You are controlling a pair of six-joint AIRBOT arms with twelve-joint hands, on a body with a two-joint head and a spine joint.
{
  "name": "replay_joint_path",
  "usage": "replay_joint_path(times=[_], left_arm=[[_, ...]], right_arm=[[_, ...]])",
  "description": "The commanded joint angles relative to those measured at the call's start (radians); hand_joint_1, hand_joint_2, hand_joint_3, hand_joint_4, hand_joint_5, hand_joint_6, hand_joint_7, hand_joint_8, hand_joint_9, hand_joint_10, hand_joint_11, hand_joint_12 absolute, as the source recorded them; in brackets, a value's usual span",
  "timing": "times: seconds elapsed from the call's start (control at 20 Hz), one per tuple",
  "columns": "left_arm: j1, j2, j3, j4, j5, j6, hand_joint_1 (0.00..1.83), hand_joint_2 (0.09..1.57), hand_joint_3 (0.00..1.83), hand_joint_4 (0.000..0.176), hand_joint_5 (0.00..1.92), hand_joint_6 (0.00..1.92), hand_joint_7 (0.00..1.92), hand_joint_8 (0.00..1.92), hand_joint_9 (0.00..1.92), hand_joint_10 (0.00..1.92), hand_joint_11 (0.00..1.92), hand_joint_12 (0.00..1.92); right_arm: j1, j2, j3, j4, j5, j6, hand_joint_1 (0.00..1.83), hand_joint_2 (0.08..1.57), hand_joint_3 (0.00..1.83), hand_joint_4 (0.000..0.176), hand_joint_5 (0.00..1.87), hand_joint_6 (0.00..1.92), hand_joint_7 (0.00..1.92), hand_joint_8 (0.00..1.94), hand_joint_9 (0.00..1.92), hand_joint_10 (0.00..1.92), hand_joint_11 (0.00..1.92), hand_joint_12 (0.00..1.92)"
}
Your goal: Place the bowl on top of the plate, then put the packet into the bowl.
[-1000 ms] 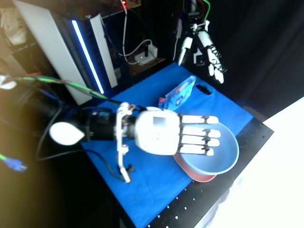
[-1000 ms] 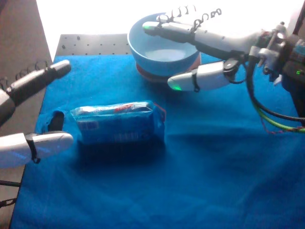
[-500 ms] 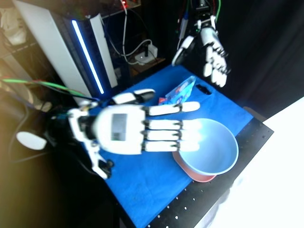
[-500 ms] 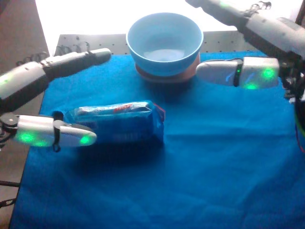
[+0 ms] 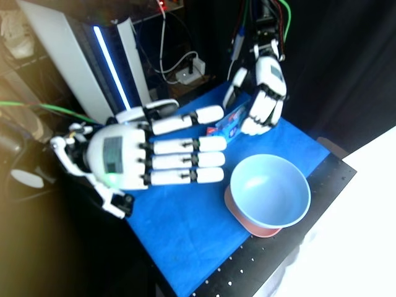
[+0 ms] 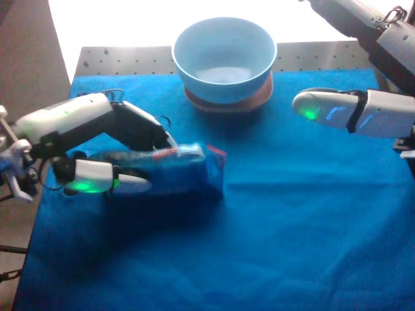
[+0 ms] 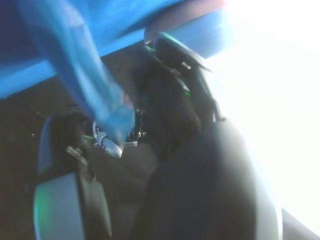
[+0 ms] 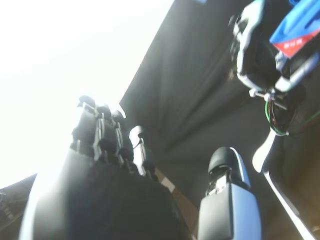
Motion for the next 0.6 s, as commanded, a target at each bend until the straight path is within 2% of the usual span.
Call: replay_joint_path(times=[0.0, 0.05, 0.1, 0.15, 0.2, 0.3, 0.35, 0.4, 0.45, 0.5, 0.55], left_arm=[[-0.016, -0.012, 0.013, -0.023, -0.064, 0.000, 1.37, 1.10, 0.00, 0.000, 0.86, 0.97, 1.01, 0.92, 1.01, 1.10, 0.88, 0.99], [-0.022, -0.022, 0.026, -0.025, -0.053, 0.000, 1.26, 1.13, 0.00, 0.000, 0.87, 1.03, 1.02, 1.03, 1.04, 0.79, 0.90, 1.06], [-0.032, -0.037, 0.043, -0.034, -0.043, 0.000, 1.23, 1.15, 0.00, 0.000, 0.87, 1.00, 0.96, 1.18, 1.04, 0.77, 0.89, 1.24], [-0.037, -0.041, 0.050, -0.039, -0.042, 0.000, 1.34, 1.13, 0.01, 0.000, 0.88, 0.90, 0.91, 1.15, 0.98, 1.19, 0.83, 1.30], [-0.051, -0.041, 0.055, -0.040, -0.047, 0.000, 1.24, 1.15, 0.00, 0.000, 0.86, 1.02, 0.93, 1.19, 0.92, 1.01, 0.80, 1.31], [-0.078, -0.018, 0.053, -0.037, -0.085, 0.000, 1.22, 1.14, 0.00, 0.000, 0.92, 0.96, 0.94, 1.17, 0.98, 0.75, 0.76, 1.26], [-0.094, 0.002, 0.047, -0.037, -0.125, 0.000, 1.22, 1.13, 0.00, 0.000, 0.94, 0.94, 0.95, 1.14, 1.02, 0.65, 0.74, 1.19], [-0.109, 0.021, 0.040, -0.037, -0.164, 0.000, 1.33, 1.14, 0.00, 0.000, 0.91, 0.92, 0.91, 1.15, 0.90, 1.20, 0.68, 1.24], [-0.126, 0.040, 0.034, -0.037, -0.196, 0.001, 1.35, 1.16, 0.00, 0.000, 0.85, 1.00, 0.86, 1.21, 0.84, 1.34, 0.67, 1.29], [-0.151, 0.056, 0.032, -0.031, -0.224, 0.001, 1.36, 1.17, 0.00, 0.000, 0.86, 1.03, 0.85, 1.25, 0.78, 1.37, 0.61, 1.30], [-0.177, 0.064, 0.034, -0.025, -0.234, 0.006, 1.35, 1.18, 0.00, 0.000, 0.84, 1.08, 0.84, 1.26, 0.76, 1.38, 0.59, 1.34]], right_arm=[[0.002, 0.001, -0.006, 0.030, 0.147, 0.007, 0.55, 1.04, 0.01, 0.165, 0.00, 0.00, 0.00, 0.00, 0.00, 0.00, 0.00, 0.00], [-0.004, 0.003, -0.009, 0.036, 0.154, 0.007, 0.56, 1.05, 0.01, 0.157, 0.00, 0.00, 0.00, 0.00, 0.00, 0.00, 0.00, 0.00], [-0.020, 0.005, -0.014, 0.049, 0.167, 0.007, 0.58, 1.05, 0.01, 0.167, 0.00, 0.00, 0.00, 0.00, 0.00, 0.00, 0.00, 0.00], [-0.030, 0.007, -0.018, 0.058, 0.174, 0.008, 0.57, 1.06, 0.01, 0.174, 0.00, 0.00, 0.00, 0.00, 0.00, 0.00, 0.00, 0.00], [-0.044, 0.010, -0.024, 0.071, 0.183, 0.008, 0.56, 1.07, 0.01, 0.176, 0.00, 0.00, 0.00, 0.00, 0.00, 0.00, 0.00, 0.00], [-0.070, 0.014, -0.033, 0.092, 0.206, 0.012, 0.54, 1.05, 0.00, 0.128, 0.00, 0.00, 0.00, 0.00, 0.00, 0.00, 0.00, 0.00], [-0.079, 0.015, -0.036, 0.100, 0.218, 0.014, 0.50, 1.06, 0.00, 0.117, 0.00, 0.00, 0.00, 0.00, 0.00, 0.00, 0.00, 0.00], [-0.081, 0.016, -0.039, 0.102, 0.223, 0.014, 0.48, 1.07, 0.01, 0.136, 0.00, 0.00, 0.00, 0.00, 0.00, 0.00, 0.00, 0.00], [-0.083, 0.016, -0.042, 0.103, 0.226, 0.014, 0.49, 1.07, 0.01, 0.147, 0.00, 0.00, 0.00, 0.00, 0.00, 0.00, 0.00, 0.00], [-0.085, 0.016, -0.043, 0.103, 0.229, 0.015, 0.50, 1.07, 0.01, 0.154, 0.00, 0.00, 0.00, 0.00, 0.00, 0.00, 0.00, 0.00], [-0.087, 0.016, -0.044, 0.105, 0.230, 0.015, 0.51, 1.09, 0.01, 0.148, 0.00, 0.00, 0.00, 0.00, 0.00, 0.00, 0.00, 0.00]])
